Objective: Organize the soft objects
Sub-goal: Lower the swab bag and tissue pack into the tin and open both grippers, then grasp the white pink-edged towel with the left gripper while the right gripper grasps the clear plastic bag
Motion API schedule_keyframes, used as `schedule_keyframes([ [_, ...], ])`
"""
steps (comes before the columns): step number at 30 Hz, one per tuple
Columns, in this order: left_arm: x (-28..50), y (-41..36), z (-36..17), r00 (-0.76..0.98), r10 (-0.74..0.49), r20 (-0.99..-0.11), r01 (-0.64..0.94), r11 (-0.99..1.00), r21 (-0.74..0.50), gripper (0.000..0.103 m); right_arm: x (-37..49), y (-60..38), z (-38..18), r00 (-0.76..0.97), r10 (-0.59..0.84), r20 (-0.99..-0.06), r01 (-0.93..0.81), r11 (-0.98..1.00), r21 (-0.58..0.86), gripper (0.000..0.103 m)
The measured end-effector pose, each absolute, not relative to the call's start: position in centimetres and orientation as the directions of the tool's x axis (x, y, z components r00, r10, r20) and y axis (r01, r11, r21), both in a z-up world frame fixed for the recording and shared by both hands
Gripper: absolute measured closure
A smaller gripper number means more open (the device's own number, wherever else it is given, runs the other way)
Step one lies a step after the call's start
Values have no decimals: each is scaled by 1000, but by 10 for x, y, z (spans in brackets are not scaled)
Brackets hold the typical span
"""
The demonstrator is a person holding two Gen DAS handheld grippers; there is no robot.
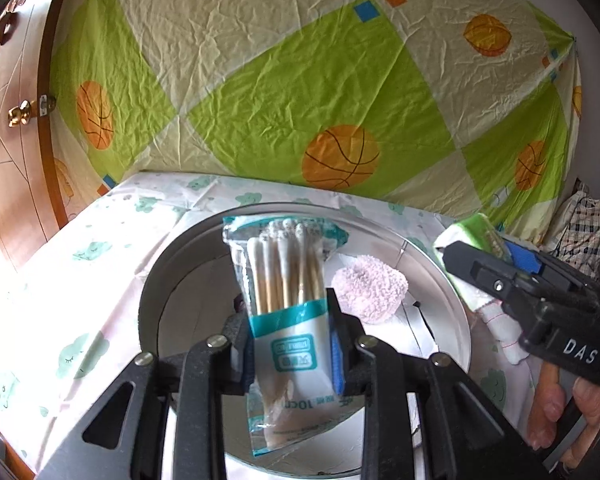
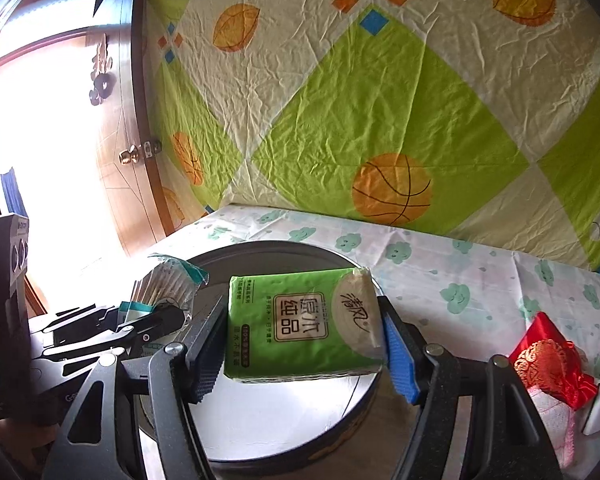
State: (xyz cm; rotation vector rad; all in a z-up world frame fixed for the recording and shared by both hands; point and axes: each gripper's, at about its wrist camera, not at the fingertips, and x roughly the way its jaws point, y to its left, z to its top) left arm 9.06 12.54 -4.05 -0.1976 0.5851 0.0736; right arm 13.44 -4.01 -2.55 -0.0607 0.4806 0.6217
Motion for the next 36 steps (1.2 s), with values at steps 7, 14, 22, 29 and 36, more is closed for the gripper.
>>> schedule_keyframes([
  [7, 103, 129, -52, 774, -15, -633, -121, 978, -171, 77, 149, -17, -51, 649, 533, -543, -591, 803, 81, 33],
  [14, 111, 128, -59, 738, -18, -675, -117, 981, -154, 77, 152, -5, -68, 617, 514, -596, -600, 797, 67, 32],
  [22, 117, 128, -66, 709, 6, -705, -130, 984, -123, 74, 157, -3, -71, 573, 542, -615, -621, 777, 105, 31],
  [29, 114, 126, -62, 714, 51, -699, -155, 984, -87, 35, 156, -17, -63, 593, 551, -587, -602, 788, 131, 22],
  [36, 97, 134, -48, 763, 95, -639, -226, 966, -125, 12, 149, -59, -44, 654, 558, -511, -560, 811, 168, 21],
])
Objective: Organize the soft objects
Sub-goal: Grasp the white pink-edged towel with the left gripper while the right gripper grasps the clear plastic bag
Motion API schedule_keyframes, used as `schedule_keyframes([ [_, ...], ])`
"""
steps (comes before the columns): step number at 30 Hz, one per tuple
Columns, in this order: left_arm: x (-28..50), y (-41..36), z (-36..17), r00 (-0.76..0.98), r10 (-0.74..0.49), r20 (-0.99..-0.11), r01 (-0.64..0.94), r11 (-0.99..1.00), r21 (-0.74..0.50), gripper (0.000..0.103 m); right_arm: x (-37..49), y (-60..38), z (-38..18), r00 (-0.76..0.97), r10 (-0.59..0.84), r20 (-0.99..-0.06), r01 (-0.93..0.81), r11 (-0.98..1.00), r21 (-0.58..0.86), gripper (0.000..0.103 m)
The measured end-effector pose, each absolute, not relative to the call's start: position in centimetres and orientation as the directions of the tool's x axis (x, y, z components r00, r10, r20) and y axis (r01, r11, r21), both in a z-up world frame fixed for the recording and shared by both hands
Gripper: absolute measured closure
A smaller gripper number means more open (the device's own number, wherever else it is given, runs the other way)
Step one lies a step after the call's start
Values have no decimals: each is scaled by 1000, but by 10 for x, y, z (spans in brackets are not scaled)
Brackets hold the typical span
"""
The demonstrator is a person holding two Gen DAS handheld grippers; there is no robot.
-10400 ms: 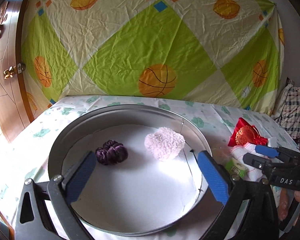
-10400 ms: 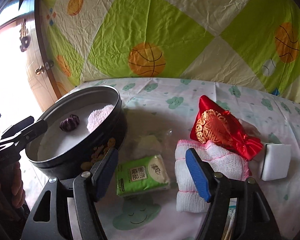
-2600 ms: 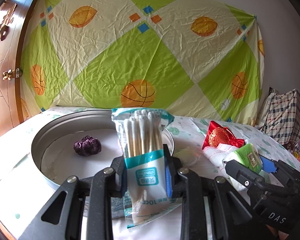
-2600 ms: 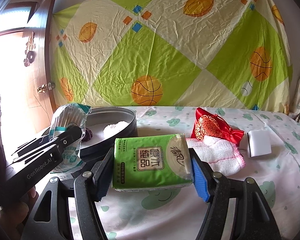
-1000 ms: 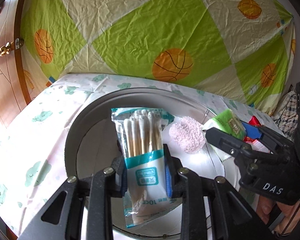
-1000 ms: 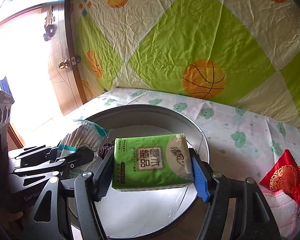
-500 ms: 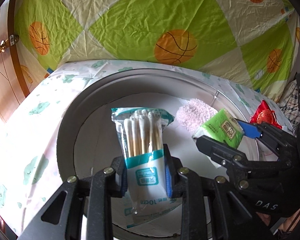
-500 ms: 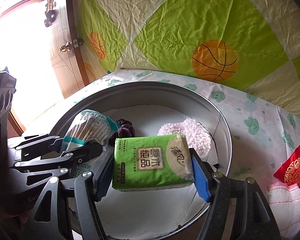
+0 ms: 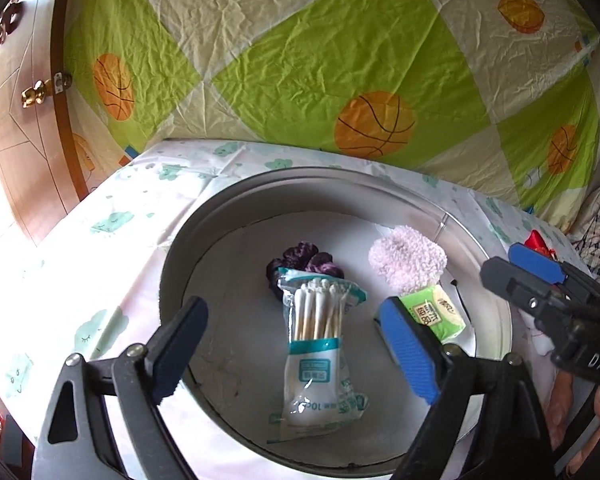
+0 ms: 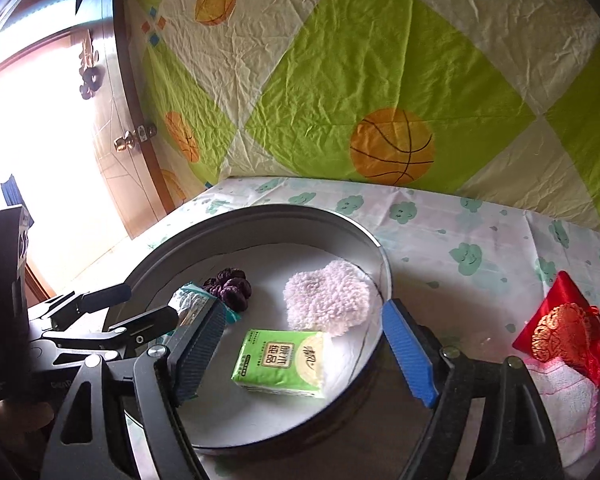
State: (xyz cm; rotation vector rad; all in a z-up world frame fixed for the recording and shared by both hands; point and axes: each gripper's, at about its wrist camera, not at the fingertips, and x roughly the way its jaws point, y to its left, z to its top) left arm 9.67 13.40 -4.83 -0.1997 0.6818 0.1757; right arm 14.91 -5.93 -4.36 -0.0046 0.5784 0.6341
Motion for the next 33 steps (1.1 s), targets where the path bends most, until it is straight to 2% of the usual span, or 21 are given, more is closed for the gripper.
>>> schedule_keyframes([
  [5, 75, 117, -44, 816, 143, -561, -260, 956, -134, 1, 149, -107, -41, 716, 488, -500, -491, 860, 137, 21],
  [11, 72, 78, -47, 844, 161, -511, -242, 965, -96, 1, 166, -146, -63, 737, 383, -556, -400, 911, 98, 21],
  [21, 92, 56, -40, 840, 170, -516, -250, 964, -88, 1, 198, -119, -94, 677, 322, -662, -438, 899, -10, 21],
  [28, 104, 59, -43, 821, 182, -541, -268, 960, -83, 1, 214, -106, -114, 590, 330, -737, -491, 871, -3, 22],
  [30, 106, 58, -45, 816, 178, -550, -267, 960, -86, 1, 218, -102, -120, 556, 324, -765, -501, 865, 2, 31],
  [31, 106, 58, -46, 815, 176, -552, -267, 960, -88, 1, 218, -102, -120, 558, 330, -761, -500, 866, 9, 38],
  [32, 106, 57, -46, 815, 174, -552, -265, 960, -90, 1, 218, -102, -119, 559, 337, -757, -501, 865, 14, 53],
  [33, 105, 56, -46, 817, 171, -551, -263, 960, -92, 1, 217, -103, -118, 562, 340, -754, -501, 865, 17, 56],
])
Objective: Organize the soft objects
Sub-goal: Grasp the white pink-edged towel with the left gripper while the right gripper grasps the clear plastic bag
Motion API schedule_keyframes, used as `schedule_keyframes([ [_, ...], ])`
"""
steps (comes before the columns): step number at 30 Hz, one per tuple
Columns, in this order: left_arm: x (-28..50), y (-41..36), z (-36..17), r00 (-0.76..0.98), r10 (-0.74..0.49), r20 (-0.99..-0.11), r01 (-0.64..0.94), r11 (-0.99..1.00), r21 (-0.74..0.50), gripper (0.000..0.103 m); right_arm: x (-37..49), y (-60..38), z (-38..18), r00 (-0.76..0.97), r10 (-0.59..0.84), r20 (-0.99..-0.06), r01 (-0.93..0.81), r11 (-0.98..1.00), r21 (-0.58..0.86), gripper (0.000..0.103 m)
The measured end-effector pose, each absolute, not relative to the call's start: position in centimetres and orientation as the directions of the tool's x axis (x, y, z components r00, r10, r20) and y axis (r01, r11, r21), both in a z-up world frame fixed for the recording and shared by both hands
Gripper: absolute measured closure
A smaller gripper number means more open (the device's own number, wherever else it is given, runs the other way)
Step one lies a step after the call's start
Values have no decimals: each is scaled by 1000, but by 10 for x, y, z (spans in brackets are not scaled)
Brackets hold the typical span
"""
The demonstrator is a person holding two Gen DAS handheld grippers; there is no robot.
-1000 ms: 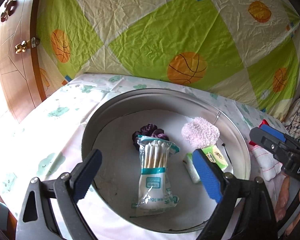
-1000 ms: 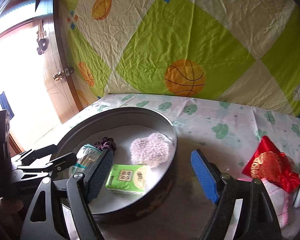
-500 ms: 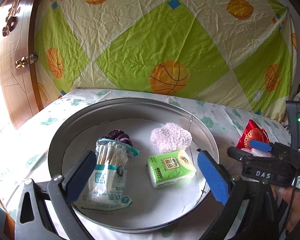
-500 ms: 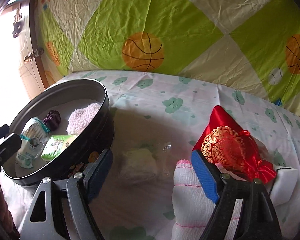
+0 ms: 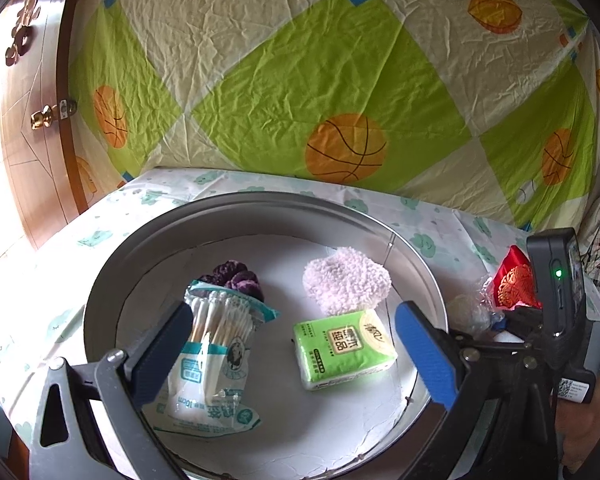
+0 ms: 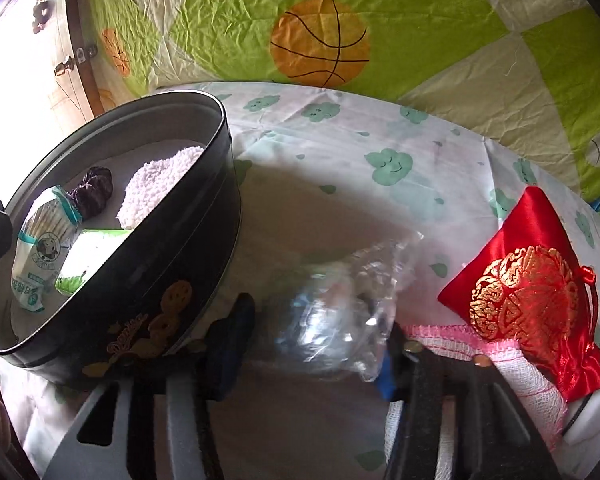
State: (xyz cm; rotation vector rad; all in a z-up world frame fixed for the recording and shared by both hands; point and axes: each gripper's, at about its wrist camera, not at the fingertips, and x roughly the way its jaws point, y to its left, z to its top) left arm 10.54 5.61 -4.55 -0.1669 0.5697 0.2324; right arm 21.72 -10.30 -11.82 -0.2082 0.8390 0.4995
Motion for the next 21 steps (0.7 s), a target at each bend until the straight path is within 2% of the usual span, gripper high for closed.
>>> schedule_keyframes([
  [2, 105, 53, -44, 820, 171, -546, -260, 961, -90, 1, 214, -105, -116, 561, 362, -744, -507, 861, 37, 77],
  [4, 104, 49, -41, 826, 164, -539, -252, 963, -92, 1, 207, -111, -109, 592, 381, -710, -499, 865, 48, 81],
  [7, 105, 39, -37, 835, 154, -528, -234, 968, -89, 1, 194, -120, -101, 619, 412, -669, -498, 864, 71, 83],
  [13, 110, 5, -32, 851, 114, -512, -173, 983, -69, 1, 159, -152, -81, 711, 391, -584, -468, 884, 22, 84],
  [17, 115, -26, -34, 854, 73, -515, -113, 993, -46, 1, 142, -190, -68, 775, 335, -536, -402, 915, -10, 84],
  [21, 123, -59, -41, 845, 30, -533, -50, 998, -23, 1, 137, -227, -66, 808, 251, -533, -321, 946, -41, 84],
])
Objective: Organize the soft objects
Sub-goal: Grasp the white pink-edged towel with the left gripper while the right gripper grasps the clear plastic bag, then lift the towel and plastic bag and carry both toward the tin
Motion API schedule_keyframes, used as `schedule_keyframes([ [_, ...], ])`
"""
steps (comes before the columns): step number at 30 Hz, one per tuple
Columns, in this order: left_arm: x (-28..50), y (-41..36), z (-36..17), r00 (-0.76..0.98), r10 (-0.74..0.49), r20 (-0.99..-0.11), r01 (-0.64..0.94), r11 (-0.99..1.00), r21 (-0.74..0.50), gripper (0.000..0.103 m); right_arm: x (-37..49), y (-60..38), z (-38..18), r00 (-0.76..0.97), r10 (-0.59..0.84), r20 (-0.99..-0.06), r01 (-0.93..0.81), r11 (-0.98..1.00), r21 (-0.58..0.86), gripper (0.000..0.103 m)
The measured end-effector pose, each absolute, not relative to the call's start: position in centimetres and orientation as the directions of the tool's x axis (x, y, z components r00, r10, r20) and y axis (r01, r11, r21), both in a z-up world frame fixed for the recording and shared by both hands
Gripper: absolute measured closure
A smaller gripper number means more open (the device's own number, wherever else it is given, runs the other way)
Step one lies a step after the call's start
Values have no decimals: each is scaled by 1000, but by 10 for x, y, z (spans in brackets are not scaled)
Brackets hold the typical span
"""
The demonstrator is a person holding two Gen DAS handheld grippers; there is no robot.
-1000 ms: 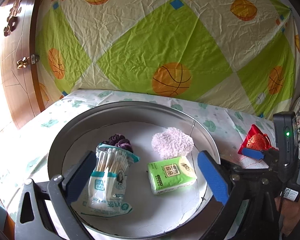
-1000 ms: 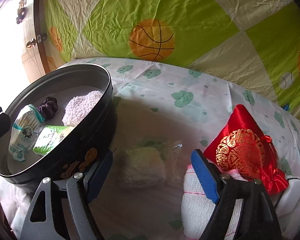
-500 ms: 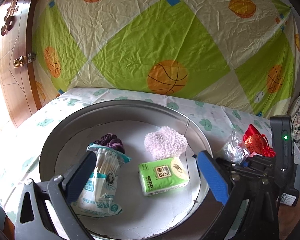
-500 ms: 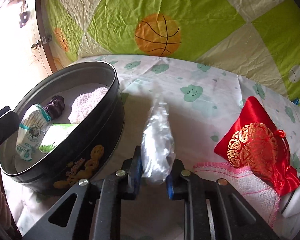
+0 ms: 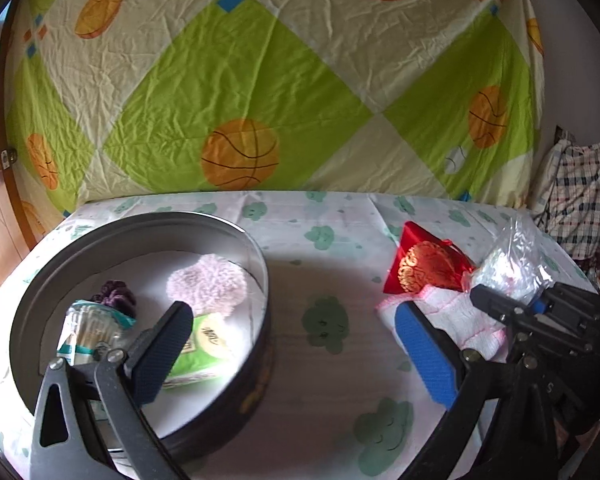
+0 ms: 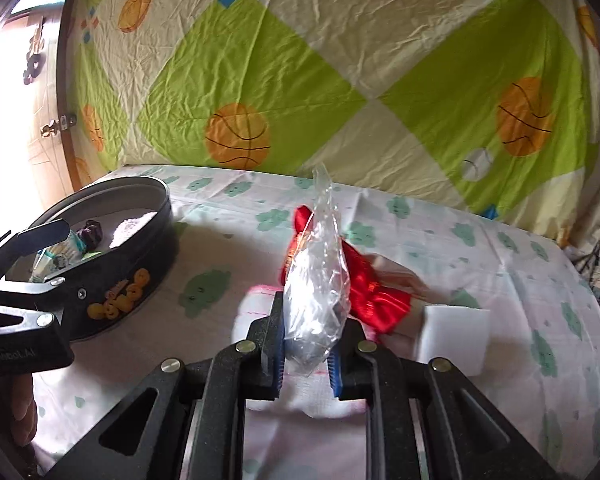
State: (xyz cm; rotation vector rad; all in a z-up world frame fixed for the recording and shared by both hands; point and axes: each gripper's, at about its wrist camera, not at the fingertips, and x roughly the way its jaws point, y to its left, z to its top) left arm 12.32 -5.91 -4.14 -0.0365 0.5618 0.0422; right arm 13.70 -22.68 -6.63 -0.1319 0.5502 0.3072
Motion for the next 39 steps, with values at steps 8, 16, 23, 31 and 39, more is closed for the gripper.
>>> schedule_keyframes([
  [8, 146, -118, -65, 777, -77, -624, 90, 996, -11, 1, 130, -281, -75, 826, 185, -533, -220, 976, -1, 84],
  [16, 169, -154, -86, 700, -121, -703, 174, 985, 3, 1, 134, -305, -79, 832, 168, -529, -169, 984, 48, 84],
  [23, 187, -161, -93, 654, -171, -737, 192, 980, -57, 6, 132, -303, -77, 839, 153, -522, -157, 987, 36, 84],
  [31, 187, -163, -98, 609, -254, -751, 262, 959, -112, 71, 124, -306, -74, 861, 140, -489, -139, 990, 39, 84],
  [39, 174, -140, -89, 652, -298, -697, 244, 953, -179, 82, 110, -309, -68, 899, 118, -421, -117, 993, 29, 84],
])
